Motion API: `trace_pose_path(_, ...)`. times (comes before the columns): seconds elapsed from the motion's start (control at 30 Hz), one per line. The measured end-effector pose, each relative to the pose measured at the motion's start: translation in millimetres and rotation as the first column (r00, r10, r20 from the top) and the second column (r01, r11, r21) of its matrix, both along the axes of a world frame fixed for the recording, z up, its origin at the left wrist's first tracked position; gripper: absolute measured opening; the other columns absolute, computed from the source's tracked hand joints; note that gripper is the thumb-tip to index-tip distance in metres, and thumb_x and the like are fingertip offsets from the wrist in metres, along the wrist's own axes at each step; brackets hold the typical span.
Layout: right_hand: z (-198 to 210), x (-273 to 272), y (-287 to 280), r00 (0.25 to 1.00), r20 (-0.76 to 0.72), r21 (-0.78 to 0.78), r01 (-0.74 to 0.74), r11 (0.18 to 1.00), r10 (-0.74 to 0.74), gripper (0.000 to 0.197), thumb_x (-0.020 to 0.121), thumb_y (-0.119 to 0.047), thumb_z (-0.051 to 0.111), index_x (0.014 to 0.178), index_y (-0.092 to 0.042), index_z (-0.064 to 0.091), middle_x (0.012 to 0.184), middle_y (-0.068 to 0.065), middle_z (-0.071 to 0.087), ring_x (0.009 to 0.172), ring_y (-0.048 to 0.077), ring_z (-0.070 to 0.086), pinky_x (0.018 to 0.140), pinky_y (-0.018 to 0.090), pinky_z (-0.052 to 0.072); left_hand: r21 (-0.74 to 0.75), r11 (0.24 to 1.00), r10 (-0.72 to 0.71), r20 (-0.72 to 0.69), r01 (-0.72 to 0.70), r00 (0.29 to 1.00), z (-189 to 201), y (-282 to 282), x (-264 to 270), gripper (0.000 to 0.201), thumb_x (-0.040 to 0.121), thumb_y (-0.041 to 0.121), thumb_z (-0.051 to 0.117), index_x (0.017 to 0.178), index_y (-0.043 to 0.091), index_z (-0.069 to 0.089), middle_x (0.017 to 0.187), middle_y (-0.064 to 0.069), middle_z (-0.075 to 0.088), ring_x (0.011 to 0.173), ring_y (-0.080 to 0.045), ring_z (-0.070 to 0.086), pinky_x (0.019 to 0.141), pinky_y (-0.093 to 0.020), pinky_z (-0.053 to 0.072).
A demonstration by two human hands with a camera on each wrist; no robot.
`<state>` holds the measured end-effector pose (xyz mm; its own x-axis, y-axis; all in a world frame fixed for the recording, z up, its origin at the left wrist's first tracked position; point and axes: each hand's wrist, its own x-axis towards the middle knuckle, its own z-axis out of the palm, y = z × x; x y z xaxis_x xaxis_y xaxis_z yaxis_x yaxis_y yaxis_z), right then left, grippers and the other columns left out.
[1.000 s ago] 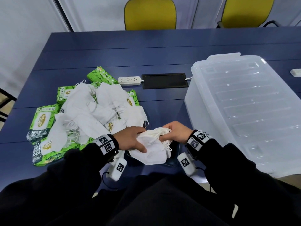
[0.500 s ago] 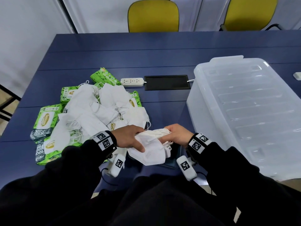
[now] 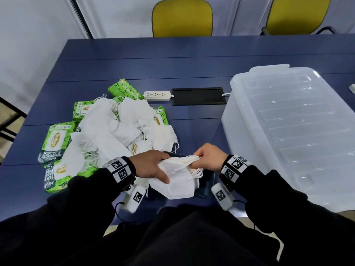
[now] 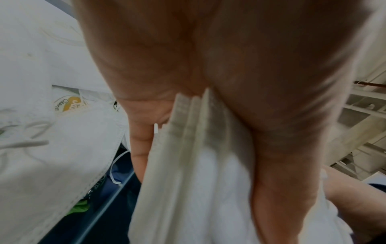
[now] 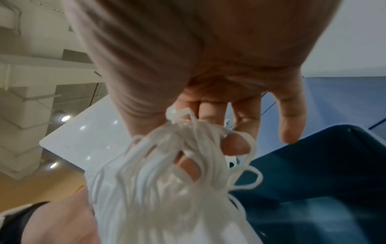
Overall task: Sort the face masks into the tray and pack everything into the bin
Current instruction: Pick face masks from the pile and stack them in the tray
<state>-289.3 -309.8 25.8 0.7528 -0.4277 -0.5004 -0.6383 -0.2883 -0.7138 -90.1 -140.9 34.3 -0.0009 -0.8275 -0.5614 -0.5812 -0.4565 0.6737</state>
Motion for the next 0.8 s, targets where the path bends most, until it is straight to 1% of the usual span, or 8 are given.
trace_pose_path(0.1,1,-1,3,0.994,0.074,-0.034,0.084,0.996,-0.082,0.009,0.073,-0.020,0.074,0.075,-0.012,0.077,0.060,-0.004,0.062,0.057,0.007,0.051,0.059,0.024,0.043,-0.005,1.000,0.016,-0.017,-0.016,1.000,-1,0,-1,0.045,0.069,0.035,0.091,0.107,0.037,0.067,0.100,0.016,0.073,0.092,-0.004,0.069,0.082,-0.024,0.056)
trace_pose_path(0.23,-1,-2,13,0.931,0.189,0.436,0.205,0.876,-0.311,0.024,0.066,-0.021,0.066,0.070,0.003,0.067,0.075,0.018,0.057,0.071,0.025,0.049,0.067,0.034,0.038,-0.034,0.999,0.026,0.008,-0.025,1.000,1,-2,1,0.055,0.069,0.038,0.090,0.119,0.036,0.067,0.104,0.019,0.073,0.095,0.000,0.068,0.086,-0.022,0.055)
trace_pose_path(0.37,6,-1,17,0.900,0.231,0.647,0.142,0.749,-0.370,0.012,0.070,-0.009,0.057,0.061,-0.003,0.052,0.059,0.011,0.047,0.055,0.022,0.039,0.056,0.035,0.028,-0.042,0.999,0.022,0.049,-0.020,0.999,6,-5,10,0.042,0.070,0.037,0.091,0.105,0.031,0.069,0.094,0.015,0.073,0.084,-0.001,0.067,0.074,-0.023,0.053)
trace_pose_path(0.47,6,0,12,0.941,0.179,0.605,0.126,0.787,-0.288,0.015,0.069,-0.010,0.063,0.072,0.004,0.057,0.052,0.003,0.047,0.048,0.012,0.039,0.051,0.023,0.032,-0.041,0.999,0.014,0.055,-0.012,0.998,9,-7,12,0.041,0.069,0.039,0.091,0.103,0.032,0.069,0.093,0.014,0.073,0.087,-0.005,0.068,0.079,-0.027,0.054)
trace_pose_path(0.53,2,2,11,0.947,0.150,0.519,0.168,0.838,-0.283,0.027,0.064,-0.009,0.064,0.085,0.007,0.069,0.062,0.005,0.056,0.054,0.011,0.045,0.052,0.021,0.035,-0.045,0.999,0.022,0.061,-0.020,0.998,10,-9,11,0.041,0.069,0.037,0.091,0.103,0.031,0.069,0.093,0.014,0.073,0.087,-0.006,0.068,0.079,-0.027,0.054)
trace_pose_path(0.6,-1,4,14,0.921,0.163,0.524,0.223,0.822,-0.354,0.033,0.060,-0.008,0.064,0.090,-0.001,0.076,0.069,0.007,0.060,0.057,0.012,0.048,0.051,0.021,0.036,-0.051,0.998,0.032,0.089,-0.027,0.996,9,-10,11,0.044,0.069,0.038,0.091,0.105,0.029,0.068,0.096,0.010,0.073,0.090,-0.011,0.069,0.084,-0.033,0.056)
trace_pose_path(0.7,-3,4,18,0.866,0.196,0.587,0.272,0.762,-0.459,0.033,0.057,-0.008,0.066,0.088,0.002,0.071,0.070,0.010,0.060,0.057,0.014,0.049,0.054,0.024,0.037,-0.052,0.998,0.033,0.070,-0.030,0.997,6,-9,9,0.045,0.067,0.040,0.090,0.105,0.028,0.067,0.095,0.004,0.075,0.090,-0.024,0.071,0.085,-0.045,0.059)
trace_pose_path(0.8,-3,2,19,0.866,0.222,0.654,0.209,0.727,-0.449,0.030,0.066,-0.006,0.061,0.092,0.007,0.060,0.055,0.003,0.044,0.047,0.010,0.034,0.047,0.019,0.029,-0.061,0.998,0.036,0.060,-0.033,0.998,3,-7,8,0.043,0.069,0.037,0.091,0.105,0.028,0.068,0.095,0.008,0.075,0.089,-0.014,0.070,0.086,-0.037,0.057)
